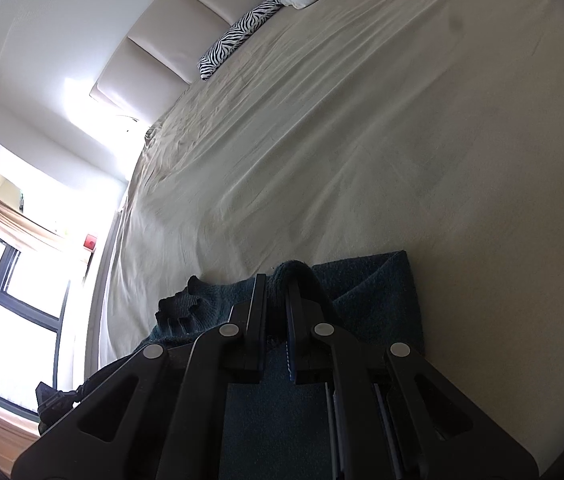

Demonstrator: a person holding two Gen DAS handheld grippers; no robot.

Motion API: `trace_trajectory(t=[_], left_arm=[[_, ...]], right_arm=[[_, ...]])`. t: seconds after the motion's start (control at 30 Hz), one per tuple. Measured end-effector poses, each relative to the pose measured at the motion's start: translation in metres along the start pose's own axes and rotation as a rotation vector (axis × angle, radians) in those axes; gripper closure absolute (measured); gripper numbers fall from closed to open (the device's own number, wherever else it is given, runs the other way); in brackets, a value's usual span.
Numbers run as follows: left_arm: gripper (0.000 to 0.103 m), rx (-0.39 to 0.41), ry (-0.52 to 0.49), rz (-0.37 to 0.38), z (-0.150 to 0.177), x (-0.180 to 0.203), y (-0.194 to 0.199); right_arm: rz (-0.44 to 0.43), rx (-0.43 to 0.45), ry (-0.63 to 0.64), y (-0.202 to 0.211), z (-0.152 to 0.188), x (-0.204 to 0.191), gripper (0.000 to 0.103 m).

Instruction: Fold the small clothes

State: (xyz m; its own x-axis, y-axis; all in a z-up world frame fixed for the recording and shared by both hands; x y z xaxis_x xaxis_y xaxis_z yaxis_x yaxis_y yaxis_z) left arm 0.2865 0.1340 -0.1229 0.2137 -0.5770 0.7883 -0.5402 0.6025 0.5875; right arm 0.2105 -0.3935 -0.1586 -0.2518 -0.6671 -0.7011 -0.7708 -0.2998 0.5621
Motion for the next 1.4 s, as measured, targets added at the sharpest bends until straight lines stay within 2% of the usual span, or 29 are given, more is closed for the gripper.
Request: trace_trajectory(t=[0.27, 0.4, 0.43, 0.47, 0.5, 0.53, 0.57, 0.6, 0.67, 0.7, 0.8, 0.9, 1.03, 1.2, 1.3, 1.4], left_arm=[[0.097, -0.001, 0.005, -0.032, -0.010, -0.007, -0.019], [0.096, -0.010, 0.008, -0.048, -0.015, -0.011, -0.030], [0.091, -0.005, 0.010, -0.059, -0.015, -0.012, -0.031], [0.077, -0.002, 0.014, -0.061, -0.014, -0.012, -0.032], [0.068, 0.003, 0.023, -0.051, -0.015, -0.012, -0.031], [0.050, 0.012, 0.029, -0.039, -0.015, -0.012, -0.029], [0.038, 0.024, 0.027, -0.035, -0.015, -0.010, -0.025], [0.036, 0.037, 0.021, -0.040, -0.016, -0.008, -0.022], [0.035, 0.045, 0.008, -0.038, -0.015, -0.008, -0.014], [0.035, 0.049, 0.008, -0.035, -0.015, -0.008, -0.010], [0.035, 0.054, -0.014, -0.045, -0.006, -0.004, -0.003], [0.035, 0.055, -0.090, -0.081, 0.010, 0.002, 0.004], [0.035, 0.058, -0.165, -0.111, 0.030, 0.004, 0.015], [0.037, 0.018, -0.262, -0.160, 0.053, 0.001, 0.015], [0.049, -0.005, -0.284, -0.186, 0.060, -0.006, 0.011], [0.062, -0.017, -0.300, -0.200, 0.065, -0.010, 0.010]], right_arm=[[0.029, -0.010, -0.020, -0.034, -0.014, 0.010, 0.096], [0.058, -0.048, -0.024, -0.055, -0.015, 0.013, 0.096], [0.073, -0.052, -0.025, -0.060, -0.014, 0.015, 0.096], [0.077, -0.058, -0.033, -0.064, -0.014, 0.016, 0.095], [0.072, -0.062, -0.045, -0.066, -0.014, 0.018, 0.095], [0.061, -0.057, -0.054, -0.067, -0.015, 0.019, 0.091], [0.050, -0.045, -0.052, -0.066, -0.014, 0.019, 0.085], [0.054, -0.030, -0.044, -0.064, -0.014, 0.018, 0.082], [0.064, 0.001, -0.035, -0.058, -0.016, 0.017, 0.061], [0.064, 0.016, -0.039, -0.056, -0.016, 0.017, 0.056], [0.085, 0.035, -0.035, -0.042, -0.013, 0.012, 0.055], [0.093, 0.026, 0.011, -0.032, -0.006, 0.002, 0.055], [0.132, -0.016, 0.137, -0.017, 0.013, -0.015, 0.055], [0.138, -0.078, 0.200, -0.006, 0.040, -0.018, 0.055], [0.174, -0.087, 0.227, 0.006, 0.061, -0.016, 0.055], [0.168, -0.103, 0.222, 0.011, 0.071, -0.009, 0.055]])
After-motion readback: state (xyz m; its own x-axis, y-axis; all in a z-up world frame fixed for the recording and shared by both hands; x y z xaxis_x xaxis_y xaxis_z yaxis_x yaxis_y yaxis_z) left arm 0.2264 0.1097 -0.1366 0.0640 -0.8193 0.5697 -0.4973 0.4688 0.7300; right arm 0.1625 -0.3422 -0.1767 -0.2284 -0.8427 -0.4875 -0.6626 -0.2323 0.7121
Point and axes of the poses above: each gripper's, at about its wrist camera, not at the fingertips, and y roughly against the way its jaws point, x to its right, z to its underside, the point moved 1 cm from there along -y, roughly the way its jaws point, and after that the axes turned 6 degrees about -z, right-handed, at the moved point
